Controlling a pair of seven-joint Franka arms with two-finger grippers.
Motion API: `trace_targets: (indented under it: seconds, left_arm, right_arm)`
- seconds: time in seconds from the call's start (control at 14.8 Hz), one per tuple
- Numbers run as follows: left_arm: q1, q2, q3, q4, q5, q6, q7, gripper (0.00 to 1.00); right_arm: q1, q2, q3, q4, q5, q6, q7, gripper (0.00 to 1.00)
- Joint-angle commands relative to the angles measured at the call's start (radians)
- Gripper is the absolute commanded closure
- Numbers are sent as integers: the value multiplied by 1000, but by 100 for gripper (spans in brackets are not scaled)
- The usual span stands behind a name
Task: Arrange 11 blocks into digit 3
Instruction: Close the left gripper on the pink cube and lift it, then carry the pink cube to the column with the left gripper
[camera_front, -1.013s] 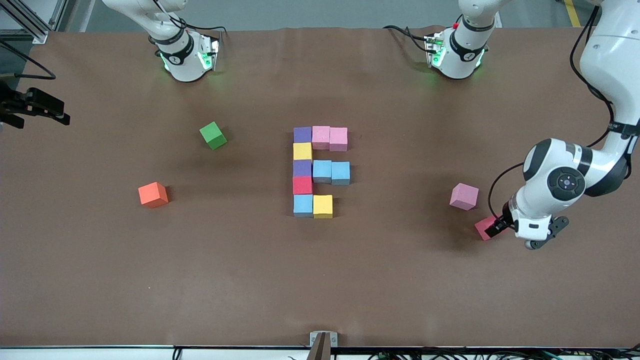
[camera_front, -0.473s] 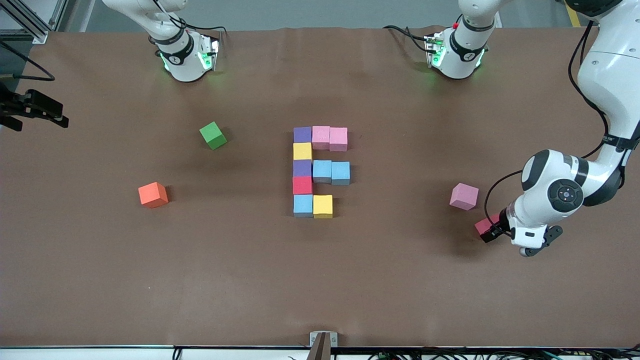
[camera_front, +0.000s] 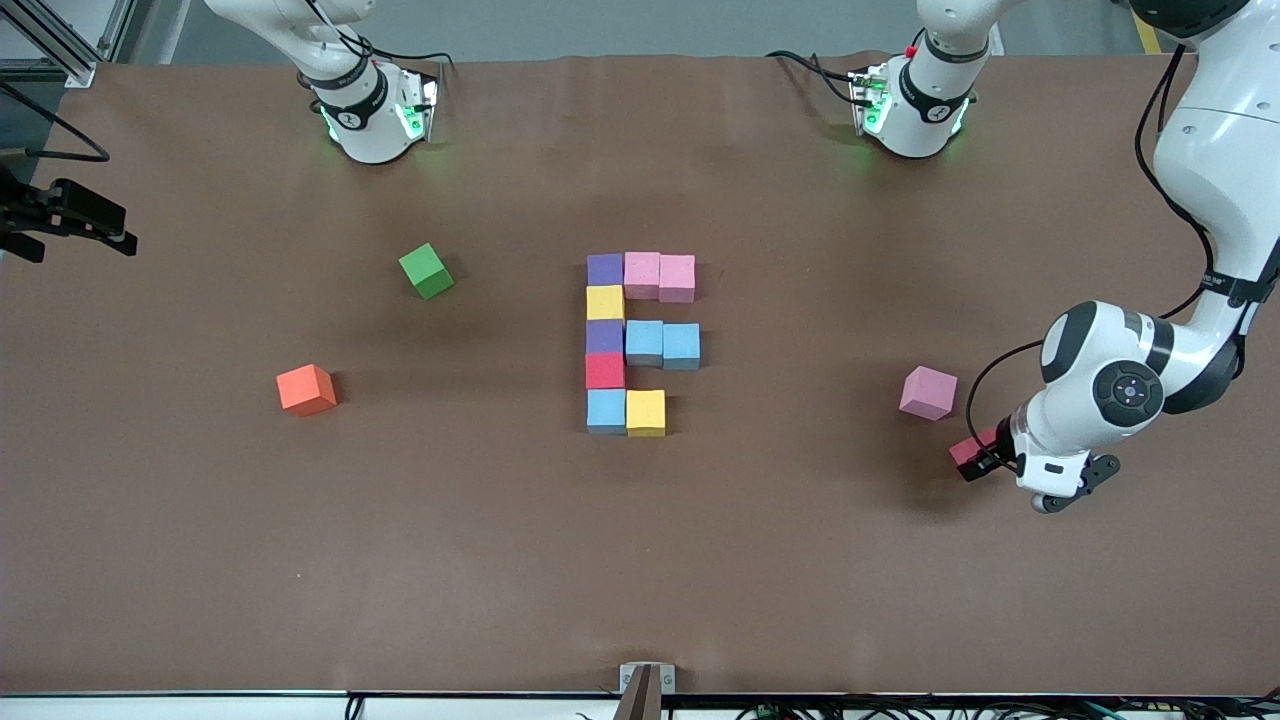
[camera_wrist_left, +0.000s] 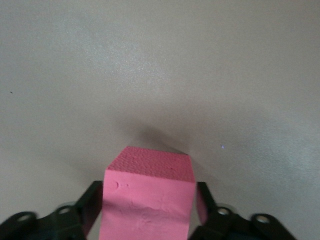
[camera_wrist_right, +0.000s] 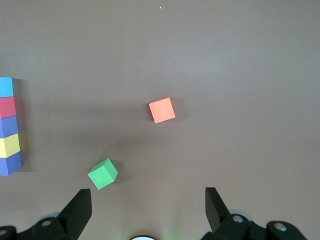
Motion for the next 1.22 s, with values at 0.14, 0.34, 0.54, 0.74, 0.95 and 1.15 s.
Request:
trace_targets:
  seconds: [0.14,0.34,0.54,0.74,0.95,1.15]
  left_arm:
    - [14,6,-9,5,17,-7,1,52]
    - [14,-14,-35,27,3,-66,-107,54]
    - [-9,-10,-103,108,3,-189,-387,54]
    - [-106,-8,-115,151,-35,-232,-702,54]
    - [-205,-1,-115,162,-66,-232,-979,54]
    - [-328,5,-98,167,-86,-231,-1170,54]
  right_arm:
    - [-25,-29,19,-30,21,11,13,0]
    - [-22,-31,21,-28,26,7,14,0]
    - [-22,-31,21,-30,37,2,14,0]
    - [-20,-31,21,-28,37,4,14,0]
    - [-14,-31,21,-28,35,4,13,0]
    - [-8,-31,21,-28,35,2,13,0]
